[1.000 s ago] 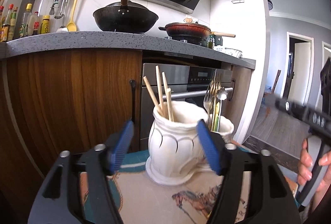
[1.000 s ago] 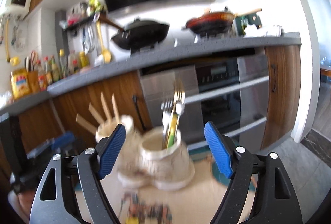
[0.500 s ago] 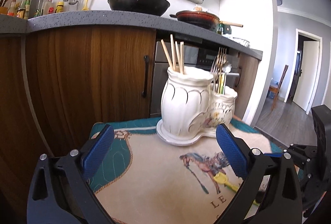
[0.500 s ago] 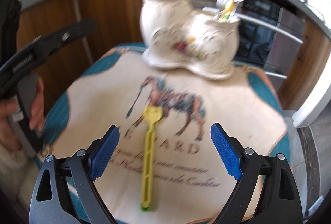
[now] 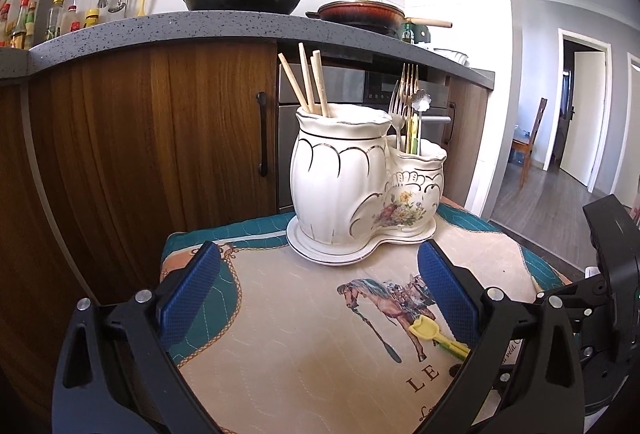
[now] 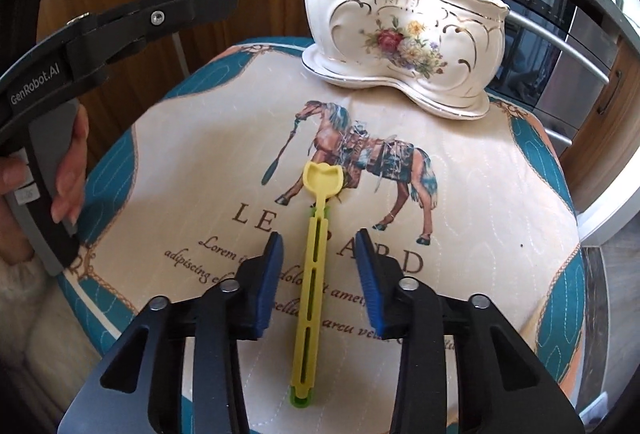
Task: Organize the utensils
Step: 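Grasp the yellow utensil with the right tool while the left tool grasps a wooden chopstick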
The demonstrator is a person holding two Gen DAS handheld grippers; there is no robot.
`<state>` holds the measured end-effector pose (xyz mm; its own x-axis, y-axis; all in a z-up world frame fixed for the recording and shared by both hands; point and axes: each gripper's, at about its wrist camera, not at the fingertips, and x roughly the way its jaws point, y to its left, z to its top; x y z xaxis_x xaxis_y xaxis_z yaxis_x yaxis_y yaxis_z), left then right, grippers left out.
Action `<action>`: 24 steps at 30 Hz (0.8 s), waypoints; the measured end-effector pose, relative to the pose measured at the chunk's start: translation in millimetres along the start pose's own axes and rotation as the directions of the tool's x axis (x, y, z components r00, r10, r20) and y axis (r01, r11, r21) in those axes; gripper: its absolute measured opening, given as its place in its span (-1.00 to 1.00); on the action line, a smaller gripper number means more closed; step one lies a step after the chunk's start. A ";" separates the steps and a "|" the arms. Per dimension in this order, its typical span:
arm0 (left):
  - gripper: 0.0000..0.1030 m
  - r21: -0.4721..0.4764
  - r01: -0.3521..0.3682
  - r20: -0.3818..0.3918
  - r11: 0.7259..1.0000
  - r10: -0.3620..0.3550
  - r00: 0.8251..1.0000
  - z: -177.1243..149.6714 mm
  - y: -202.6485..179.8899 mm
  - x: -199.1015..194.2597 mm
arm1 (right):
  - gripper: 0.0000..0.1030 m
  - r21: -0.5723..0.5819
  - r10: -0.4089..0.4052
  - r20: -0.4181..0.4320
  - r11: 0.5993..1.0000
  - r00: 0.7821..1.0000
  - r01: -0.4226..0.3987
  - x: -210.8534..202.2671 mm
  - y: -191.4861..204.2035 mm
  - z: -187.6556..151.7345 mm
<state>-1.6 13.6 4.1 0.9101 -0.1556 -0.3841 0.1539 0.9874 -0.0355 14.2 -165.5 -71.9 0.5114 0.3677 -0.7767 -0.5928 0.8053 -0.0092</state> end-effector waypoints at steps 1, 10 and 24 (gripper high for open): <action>0.89 0.000 0.001 -0.002 1.000 -0.001 1.000 -0.2 0.3 0.3 | -0.40 0.002 0.008 -0.001 1.000 1.000 -0.008 1.0 -0.1 0.0; 0.89 -0.006 0.019 -0.019 1.000 -0.019 1.000 0.2 -2.3 1.5 | -0.79 0.124 0.042 0.101 0.991 0.994 -0.054 -15.8 -23.7 5.2; 0.89 0.164 0.263 -0.300 0.951 -0.206 0.931 -14.9 -119.8 18.2 | -0.79 0.452 -0.223 0.330 0.891 0.917 0.054 -92.5 -129.9 -9.9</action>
<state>-9.1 -107.1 -12.3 0.7006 -0.3407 -0.6270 0.4489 0.8934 0.0162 37.8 -308.7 -5.2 0.8065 0.3117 -0.5024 -0.2198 0.9469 0.2346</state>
